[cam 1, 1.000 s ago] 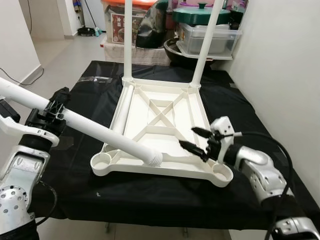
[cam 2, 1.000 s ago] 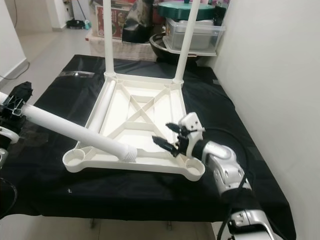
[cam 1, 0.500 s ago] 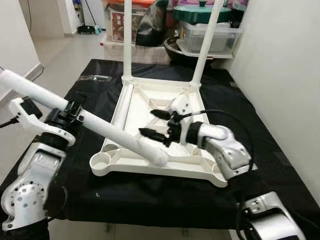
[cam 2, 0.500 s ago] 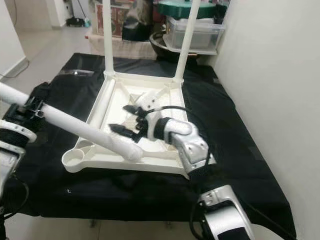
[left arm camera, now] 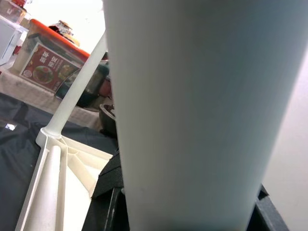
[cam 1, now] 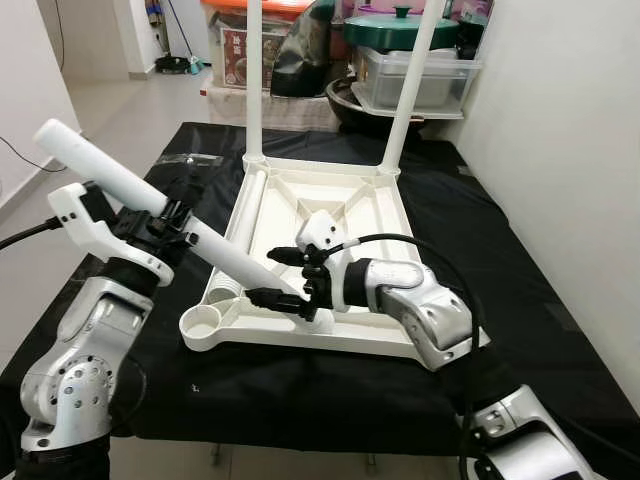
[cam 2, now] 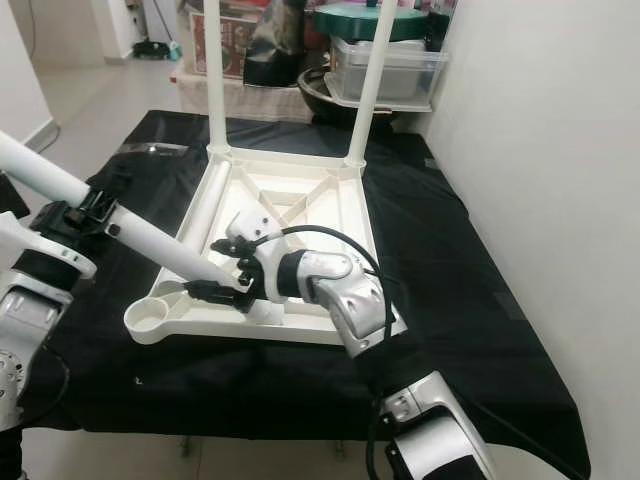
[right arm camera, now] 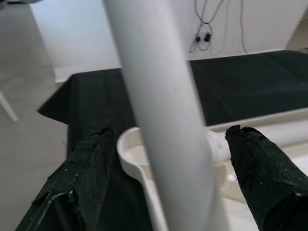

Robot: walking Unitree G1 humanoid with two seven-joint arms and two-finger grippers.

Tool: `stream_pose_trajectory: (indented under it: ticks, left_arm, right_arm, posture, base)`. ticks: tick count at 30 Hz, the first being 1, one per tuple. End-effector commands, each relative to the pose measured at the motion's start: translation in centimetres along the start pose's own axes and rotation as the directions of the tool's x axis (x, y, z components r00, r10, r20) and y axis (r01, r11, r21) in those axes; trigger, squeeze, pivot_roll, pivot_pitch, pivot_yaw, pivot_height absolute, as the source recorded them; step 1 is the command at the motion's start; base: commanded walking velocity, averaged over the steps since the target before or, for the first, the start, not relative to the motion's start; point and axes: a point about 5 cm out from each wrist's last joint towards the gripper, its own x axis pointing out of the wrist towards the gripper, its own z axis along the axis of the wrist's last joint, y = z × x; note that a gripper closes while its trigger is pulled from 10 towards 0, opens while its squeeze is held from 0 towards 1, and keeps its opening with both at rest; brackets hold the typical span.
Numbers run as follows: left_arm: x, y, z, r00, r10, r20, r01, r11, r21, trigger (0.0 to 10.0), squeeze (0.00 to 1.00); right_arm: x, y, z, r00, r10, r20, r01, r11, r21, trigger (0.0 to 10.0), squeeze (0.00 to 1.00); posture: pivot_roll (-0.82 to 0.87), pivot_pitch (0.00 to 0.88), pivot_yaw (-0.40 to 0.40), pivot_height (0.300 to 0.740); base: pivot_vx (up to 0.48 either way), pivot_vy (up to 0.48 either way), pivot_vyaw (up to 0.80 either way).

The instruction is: Building children table

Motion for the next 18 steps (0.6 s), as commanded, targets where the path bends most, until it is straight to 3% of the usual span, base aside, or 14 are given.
stream_pose_trajectory:
  ticks: [1, 9, 12, 13, 14, 18]
  left_arm:
    - [-0.1, 0.4, -1.1, 0.997, 0.031, -0.070, -0.029, 0.999, 0.036, 0.0, 0.00]
    - [0.3, -0.2, -2.0, 0.997, 0.009, -0.082, -0.006, 0.999, 0.040, 0.0, 0.00]
    - [0.3, -0.3, -2.1, 0.996, 0.009, -0.088, -0.006, 0.999, 0.038, 0.0, 0.00]
    - [0.3, -0.3, -2.2, 0.996, 0.009, -0.089, -0.006, 0.999, 0.036, 0.0, 0.00]
    - [0.3, -0.3, -2.2, 0.996, 0.007, -0.092, -0.004, 0.999, 0.035, 0.0, 0.00]
    - [0.4, -0.5, -2.5, 0.995, 0.006, -0.104, -0.002, 0.999, 0.039, 0.0, 0.00]
  right_arm:
    - [0.1, 0.1, -0.2, 1.000, 0.005, -0.020, -0.005, 1.000, -0.003, 10.0, 0.00]
    - [4.0, 1.2, 0.5, 0.999, -0.034, 0.000, 0.034, 0.998, 0.047, 10.0, 0.00]
    - [4.6, 1.2, 0.8, 0.998, -0.057, 0.008, 0.056, 0.997, 0.059, 10.0, 0.00]
    - [4.9, 1.2, 0.9, 0.998, -0.069, 0.010, 0.068, 0.996, 0.061, 8.8, 0.00]
    - [5.2, 1.2, 0.9, 0.997, -0.078, 0.011, 0.077, 0.995, 0.062, 0.0, 0.00]
    - [5.5, 1.4, 0.7, 0.997, -0.071, 0.006, 0.070, 0.996, 0.051, 0.0, 0.00]
  posture:
    - [0.11, 0.000, -0.063, 0.740]
    - [0.12, 0.000, -0.070, 0.740]
    - [0.12, 0.000, -0.070, 0.740]
    - [0.12, 0.000, -0.072, 0.740]
    - [0.12, 0.000, -0.074, 0.740]
    - [0.13, 0.000, -0.081, 0.740]
  base:
    - [0.000, 0.000, 0.00]
    - [0.000, 0.000, 0.00]
    - [0.000, 0.000, 0.00]
    - [0.000, 0.000, 0.00]
    - [0.000, 0.000, 0.00]
    - [0.000, 0.000, 0.00]
